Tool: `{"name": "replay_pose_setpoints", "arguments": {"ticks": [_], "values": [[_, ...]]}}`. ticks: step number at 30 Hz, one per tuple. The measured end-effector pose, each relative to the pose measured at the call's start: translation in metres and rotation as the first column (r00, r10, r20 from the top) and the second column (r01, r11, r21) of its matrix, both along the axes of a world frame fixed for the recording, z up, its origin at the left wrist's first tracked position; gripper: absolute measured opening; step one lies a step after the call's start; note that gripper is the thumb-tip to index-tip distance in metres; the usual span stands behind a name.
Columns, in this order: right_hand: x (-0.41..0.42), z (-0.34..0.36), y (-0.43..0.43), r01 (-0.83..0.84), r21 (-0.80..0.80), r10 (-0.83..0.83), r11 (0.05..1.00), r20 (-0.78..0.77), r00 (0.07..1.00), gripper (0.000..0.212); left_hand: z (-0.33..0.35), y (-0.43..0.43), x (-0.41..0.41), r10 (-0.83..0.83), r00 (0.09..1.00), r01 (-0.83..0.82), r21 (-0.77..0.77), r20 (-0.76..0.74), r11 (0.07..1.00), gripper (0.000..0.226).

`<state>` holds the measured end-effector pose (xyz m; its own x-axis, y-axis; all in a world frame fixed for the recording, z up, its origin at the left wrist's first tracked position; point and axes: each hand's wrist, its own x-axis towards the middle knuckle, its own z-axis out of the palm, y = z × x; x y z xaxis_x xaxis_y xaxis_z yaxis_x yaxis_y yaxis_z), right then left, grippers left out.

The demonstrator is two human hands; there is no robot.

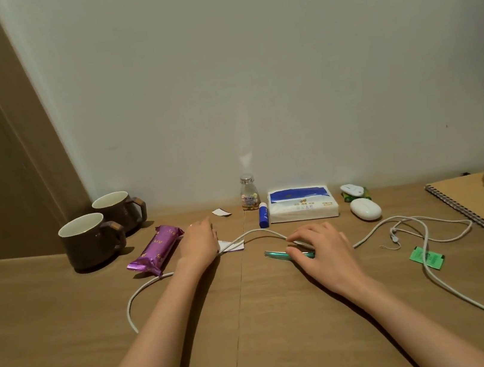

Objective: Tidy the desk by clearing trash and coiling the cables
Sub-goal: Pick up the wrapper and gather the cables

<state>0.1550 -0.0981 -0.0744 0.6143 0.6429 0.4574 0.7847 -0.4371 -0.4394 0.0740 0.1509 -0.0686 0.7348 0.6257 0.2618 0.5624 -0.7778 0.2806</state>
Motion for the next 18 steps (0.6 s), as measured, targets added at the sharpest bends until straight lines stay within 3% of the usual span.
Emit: {"name": "replay_pose_setpoints", "arguments": {"ticks": [3,8,10,12,15,18], "values": [[0.000,0.000,0.001,-0.002,-0.004,0.002,1.000,-0.008,1.000,0.027,0.001,-0.004,-0.001,-0.015,0.999,0.012,0.119,0.028,0.993,0.016],[0.001,0.002,0.000,-0.001,-0.002,0.001,1.000,-0.011,1.000,0.026,0.007,-0.009,-0.012,-0.075,0.995,0.090,0.243,-0.069,0.966,0.014],[-0.002,0.003,0.001,0.001,-0.001,-0.001,1.000,0.000,1.000,0.026,0.013,-0.008,-0.019,-0.102,0.994,0.106,0.293,-0.028,0.950,0.008],[-0.007,0.006,0.002,-0.015,0.013,0.015,1.000,0.010,1.000,0.027,0.020,-0.007,-0.026,-0.140,0.990,0.125,0.351,0.016,0.928,0.017],[-0.016,0.016,0.011,-0.082,0.023,0.081,0.996,0.022,0.996,0.028,0.034,-0.011,-0.038,-0.198,0.953,0.111,0.344,0.228,0.932,0.028],[-0.018,0.030,0.038,-0.135,0.046,0.133,0.990,0.038,0.990,0.025,0.043,-0.011,-0.046,-0.115,0.823,0.086,0.078,0.557,0.993,0.027]]}}
